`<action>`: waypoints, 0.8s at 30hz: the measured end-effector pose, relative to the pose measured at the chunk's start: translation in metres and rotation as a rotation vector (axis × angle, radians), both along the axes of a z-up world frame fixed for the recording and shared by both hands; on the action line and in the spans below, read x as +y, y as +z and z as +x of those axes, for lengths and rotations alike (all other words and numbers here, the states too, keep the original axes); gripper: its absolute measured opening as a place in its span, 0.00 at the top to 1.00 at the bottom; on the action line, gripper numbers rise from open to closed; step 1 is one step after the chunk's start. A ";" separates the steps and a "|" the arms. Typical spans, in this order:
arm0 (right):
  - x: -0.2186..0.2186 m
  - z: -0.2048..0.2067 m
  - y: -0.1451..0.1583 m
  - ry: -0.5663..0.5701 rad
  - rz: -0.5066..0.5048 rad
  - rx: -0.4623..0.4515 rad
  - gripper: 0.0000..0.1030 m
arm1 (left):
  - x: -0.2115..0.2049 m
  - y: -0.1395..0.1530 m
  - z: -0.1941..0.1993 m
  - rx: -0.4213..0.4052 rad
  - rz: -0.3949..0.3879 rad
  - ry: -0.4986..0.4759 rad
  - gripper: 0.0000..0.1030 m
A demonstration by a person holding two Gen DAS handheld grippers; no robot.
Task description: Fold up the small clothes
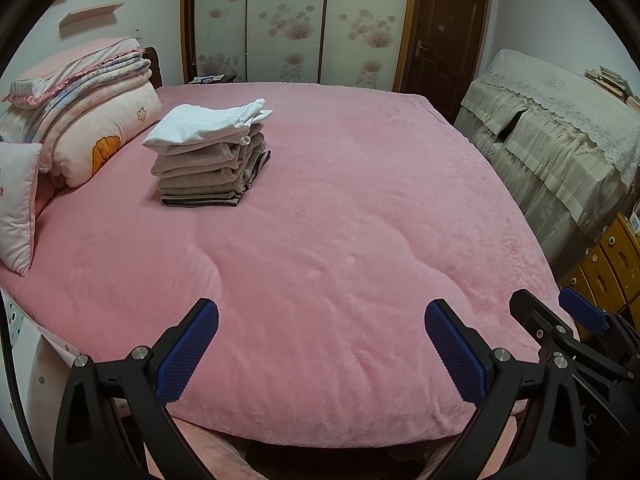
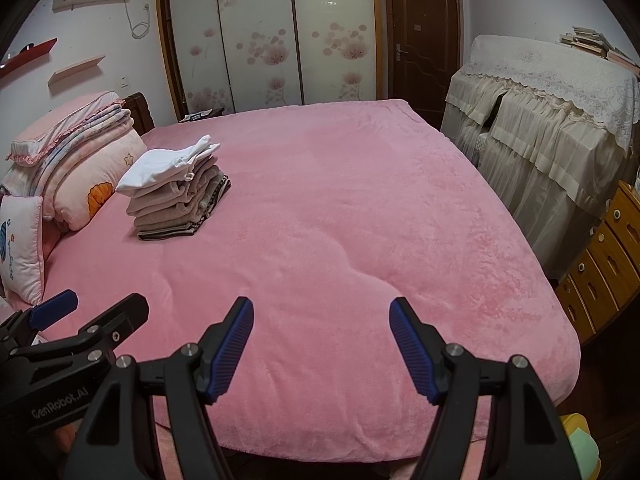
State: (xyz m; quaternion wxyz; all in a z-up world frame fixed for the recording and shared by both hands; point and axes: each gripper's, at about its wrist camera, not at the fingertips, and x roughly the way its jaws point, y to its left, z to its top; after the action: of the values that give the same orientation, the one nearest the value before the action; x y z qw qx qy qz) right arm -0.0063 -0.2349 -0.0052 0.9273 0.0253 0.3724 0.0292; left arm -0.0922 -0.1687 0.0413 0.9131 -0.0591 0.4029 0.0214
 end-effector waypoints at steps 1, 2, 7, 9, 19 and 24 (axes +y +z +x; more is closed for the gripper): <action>-0.001 0.000 0.000 -0.001 0.000 -0.001 0.31 | 0.000 0.000 0.000 0.001 0.000 0.002 0.00; 0.000 -0.001 0.000 -0.001 -0.001 -0.002 0.31 | 0.000 -0.001 -0.001 0.002 -0.001 0.003 0.00; -0.002 -0.003 0.001 -0.005 0.000 -0.003 0.31 | 0.001 -0.001 -0.002 0.006 -0.001 0.010 0.00; -0.002 -0.002 0.001 -0.002 -0.001 -0.004 0.31 | 0.000 -0.001 -0.002 0.007 -0.001 0.011 0.00; -0.005 -0.004 0.004 0.000 -0.008 -0.013 0.31 | 0.002 -0.002 -0.001 0.015 -0.002 0.011 0.00; -0.005 -0.005 0.004 0.001 -0.008 -0.012 0.31 | 0.002 -0.003 -0.001 0.020 -0.004 0.009 0.00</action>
State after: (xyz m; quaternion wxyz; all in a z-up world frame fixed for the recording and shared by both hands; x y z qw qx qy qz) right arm -0.0108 -0.2395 -0.0015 0.9296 0.0212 0.3670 0.0280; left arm -0.0933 -0.1668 0.0386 0.9088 -0.0624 0.4117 0.0254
